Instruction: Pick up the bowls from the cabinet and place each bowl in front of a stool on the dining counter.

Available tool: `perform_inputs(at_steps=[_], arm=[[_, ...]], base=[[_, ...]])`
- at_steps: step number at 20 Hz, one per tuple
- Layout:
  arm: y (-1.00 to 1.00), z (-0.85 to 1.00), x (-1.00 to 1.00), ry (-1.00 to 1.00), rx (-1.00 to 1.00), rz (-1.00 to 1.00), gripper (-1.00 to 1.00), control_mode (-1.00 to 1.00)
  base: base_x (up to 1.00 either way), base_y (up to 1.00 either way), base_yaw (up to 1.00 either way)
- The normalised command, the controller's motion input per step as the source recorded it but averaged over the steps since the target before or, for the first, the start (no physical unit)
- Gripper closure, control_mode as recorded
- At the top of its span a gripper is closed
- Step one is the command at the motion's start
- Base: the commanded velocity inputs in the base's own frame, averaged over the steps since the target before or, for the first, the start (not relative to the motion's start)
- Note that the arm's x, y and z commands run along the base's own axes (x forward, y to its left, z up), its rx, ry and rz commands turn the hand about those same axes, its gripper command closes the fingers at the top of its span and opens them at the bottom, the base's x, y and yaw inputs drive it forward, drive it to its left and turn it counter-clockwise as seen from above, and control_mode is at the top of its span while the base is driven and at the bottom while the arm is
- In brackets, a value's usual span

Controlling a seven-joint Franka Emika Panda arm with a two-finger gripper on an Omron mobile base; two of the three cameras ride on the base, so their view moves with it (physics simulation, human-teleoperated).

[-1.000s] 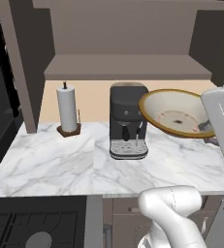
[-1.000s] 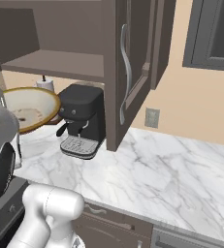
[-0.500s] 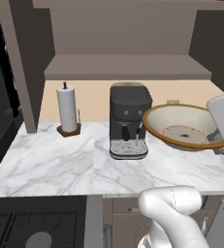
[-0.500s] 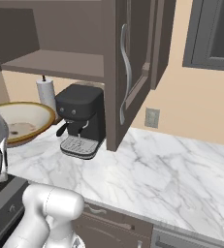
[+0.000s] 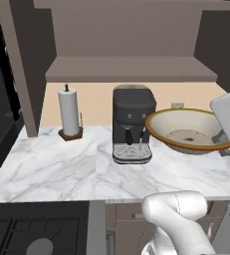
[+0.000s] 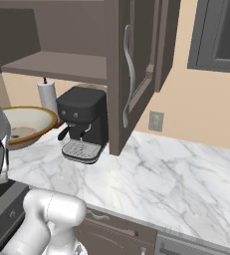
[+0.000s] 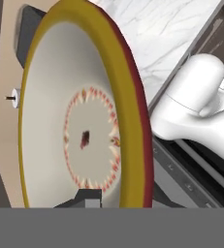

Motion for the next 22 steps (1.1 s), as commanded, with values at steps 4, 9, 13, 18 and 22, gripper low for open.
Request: perform_inputs(at_steps=[4,9,13,18,22], arm=[[0.0,0.0,0.0,0.0,0.0,0.0,1.0,-1.0],[0.0,0.0,0.0,0.0,0.0,0.0,1.0,-1.0],[0.0,0.0,-0.03,0.0,0.0,0.0,1.0,1.0],[0.0,0.0,0.0,0.0,0.0,0.0,1.0,1.0],[0.0,0.0,0.0,0.0,0.0,0.0,1.0,1.0]], base=[[0.0,0.0,0.0],[0.0,0.0,0.0],[-0.19,0.0,0.0],[-0.84,-0.05,-0.17],[-0.59,-0.03,-0.48]])
